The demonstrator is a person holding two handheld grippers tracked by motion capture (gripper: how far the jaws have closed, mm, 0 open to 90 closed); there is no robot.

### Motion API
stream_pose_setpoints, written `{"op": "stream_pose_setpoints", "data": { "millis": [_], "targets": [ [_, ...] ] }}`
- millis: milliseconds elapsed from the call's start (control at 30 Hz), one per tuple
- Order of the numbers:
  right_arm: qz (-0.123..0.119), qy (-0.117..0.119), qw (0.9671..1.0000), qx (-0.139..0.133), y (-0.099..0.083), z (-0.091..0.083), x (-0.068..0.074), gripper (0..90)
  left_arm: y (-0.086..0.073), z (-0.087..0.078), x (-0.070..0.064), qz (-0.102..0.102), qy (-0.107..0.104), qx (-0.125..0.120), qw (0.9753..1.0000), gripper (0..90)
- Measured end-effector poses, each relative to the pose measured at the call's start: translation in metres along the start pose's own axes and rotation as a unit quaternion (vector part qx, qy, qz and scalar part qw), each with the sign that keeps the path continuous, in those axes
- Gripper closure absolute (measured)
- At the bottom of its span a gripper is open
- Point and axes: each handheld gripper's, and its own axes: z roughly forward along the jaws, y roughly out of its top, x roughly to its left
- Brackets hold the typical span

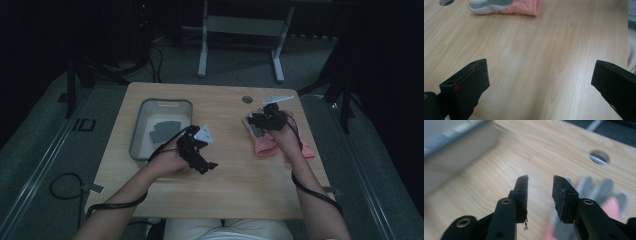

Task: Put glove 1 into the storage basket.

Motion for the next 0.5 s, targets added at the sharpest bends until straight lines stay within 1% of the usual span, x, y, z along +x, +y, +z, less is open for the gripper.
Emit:
{"op": "stream_pose_setpoints", "data": {
  "millis": [33,67,100,133,167,200,267,333,367,400,467,500],
  "targets": [
    [0.003,-0.005,1.0000,0.005,-0.003,0.002,-0.004,66.9,-0.002,0.003,-0.004,-0.006,-0.004,-0.003,1.0000,1.0],
    [0.006,-0.008,0.9999,0.009,-0.006,0.004,-0.008,67.6,-0.004,0.005,-0.007,-0.005,-0.008,-0.003,1.0000,1.0],
    [0.006,-0.014,0.9998,0.014,-0.008,0.005,-0.012,67.8,-0.007,0.008,-0.010,-0.005,-0.007,-0.001,1.0000,1.0],
    [0.006,-0.014,0.9998,0.014,-0.008,0.005,-0.012,67.8,-0.007,0.008,-0.010,-0.005,-0.007,-0.001,1.0000,1.0],
    [0.007,-0.025,0.9994,0.022,-0.014,0.011,-0.019,67.8,-0.012,0.013,-0.017,-0.006,-0.009,-0.005,0.9999,1.0],
    [0.007,-0.028,0.9993,0.025,-0.016,0.013,-0.021,67.8,-0.014,0.016,-0.020,-0.010,-0.011,-0.005,0.9999,1.1],
    [0.008,-0.035,0.9989,0.030,-0.020,0.018,-0.026,67.8,-0.019,0.019,-0.025,-0.011,-0.014,-0.006,0.9998,1.0],
    [0.008,-0.039,0.9985,0.038,-0.023,0.024,-0.028,67.5,-0.025,0.024,-0.032,-0.015,-0.014,-0.012,0.9997,1.0],
    [0.004,-0.042,0.9982,0.042,-0.025,0.027,-0.029,67.3,-0.025,0.024,-0.032,-0.015,-0.014,-0.012,0.9997,1.0],
    [0.004,-0.045,0.9978,0.049,-0.026,0.030,-0.028,66.7,-0.032,0.029,-0.039,-0.017,-0.016,-0.013,0.9996,1.1],
    [0.002,-0.047,0.9973,0.056,-0.028,0.036,-0.029,64.9,-0.039,0.037,-0.046,-0.022,-0.024,-0.009,0.9994,1.0],
    [0.003,-0.051,0.9968,0.061,-0.029,0.039,-0.030,64.9,-0.043,0.041,-0.049,-0.024,-0.030,-0.009,0.9992,1.1]
  ]
}}
